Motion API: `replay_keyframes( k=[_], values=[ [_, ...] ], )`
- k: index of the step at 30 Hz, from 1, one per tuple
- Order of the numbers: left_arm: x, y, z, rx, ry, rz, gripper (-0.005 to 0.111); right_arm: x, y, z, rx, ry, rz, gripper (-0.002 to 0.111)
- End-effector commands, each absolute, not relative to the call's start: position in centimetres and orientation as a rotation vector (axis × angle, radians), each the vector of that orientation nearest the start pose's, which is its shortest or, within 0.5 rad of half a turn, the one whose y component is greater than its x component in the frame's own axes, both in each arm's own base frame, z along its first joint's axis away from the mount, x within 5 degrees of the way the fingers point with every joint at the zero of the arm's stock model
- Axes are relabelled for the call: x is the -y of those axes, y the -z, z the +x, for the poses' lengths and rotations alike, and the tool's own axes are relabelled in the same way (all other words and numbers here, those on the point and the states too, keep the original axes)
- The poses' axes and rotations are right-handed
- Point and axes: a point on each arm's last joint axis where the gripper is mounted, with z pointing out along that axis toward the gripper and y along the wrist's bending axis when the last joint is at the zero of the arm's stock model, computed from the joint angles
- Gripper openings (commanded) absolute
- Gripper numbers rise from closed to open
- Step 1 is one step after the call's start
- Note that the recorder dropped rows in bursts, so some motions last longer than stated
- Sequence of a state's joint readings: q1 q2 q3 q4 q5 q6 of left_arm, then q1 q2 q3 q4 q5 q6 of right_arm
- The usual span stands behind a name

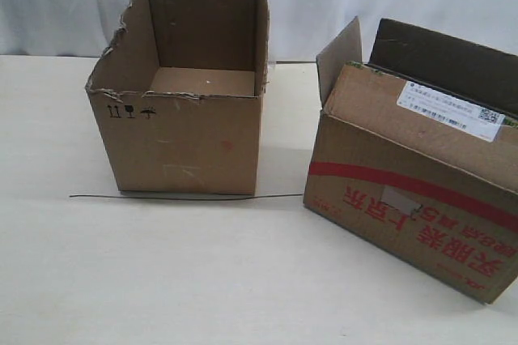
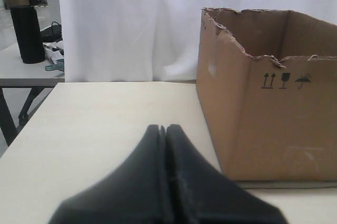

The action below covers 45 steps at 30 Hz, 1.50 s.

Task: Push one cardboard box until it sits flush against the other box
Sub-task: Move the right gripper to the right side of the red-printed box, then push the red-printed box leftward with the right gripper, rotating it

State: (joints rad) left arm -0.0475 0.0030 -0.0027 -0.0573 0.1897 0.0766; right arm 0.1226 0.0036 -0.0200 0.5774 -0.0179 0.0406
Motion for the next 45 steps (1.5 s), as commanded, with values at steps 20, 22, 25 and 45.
replay_keyframes(
  k=[20,22,25,45],
  values=[
    [0.4,-19.6,5.6,-1.672,0.03,0.062,0.0,2.1,-36.5,19.1,-2.658,0.358,-0.203,0.005],
    [0.4,-19.6,5.6,-1.672,0.03,0.062,0.0,2.6,-37.5,19.1,-2.628,0.367,-0.162,0.005],
    [0.4,-19.6,5.6,-1.672,0.03,0.062,0.0,3.0,-37.6,19.1,-2.63,0.359,-0.12,0.005],
    [0.4,-19.6,5.6,-1.672,0.03,0.062,0.0,-1.7,-24.4,17.9,-2.681,-0.301,-0.613,0.005]
  ],
)
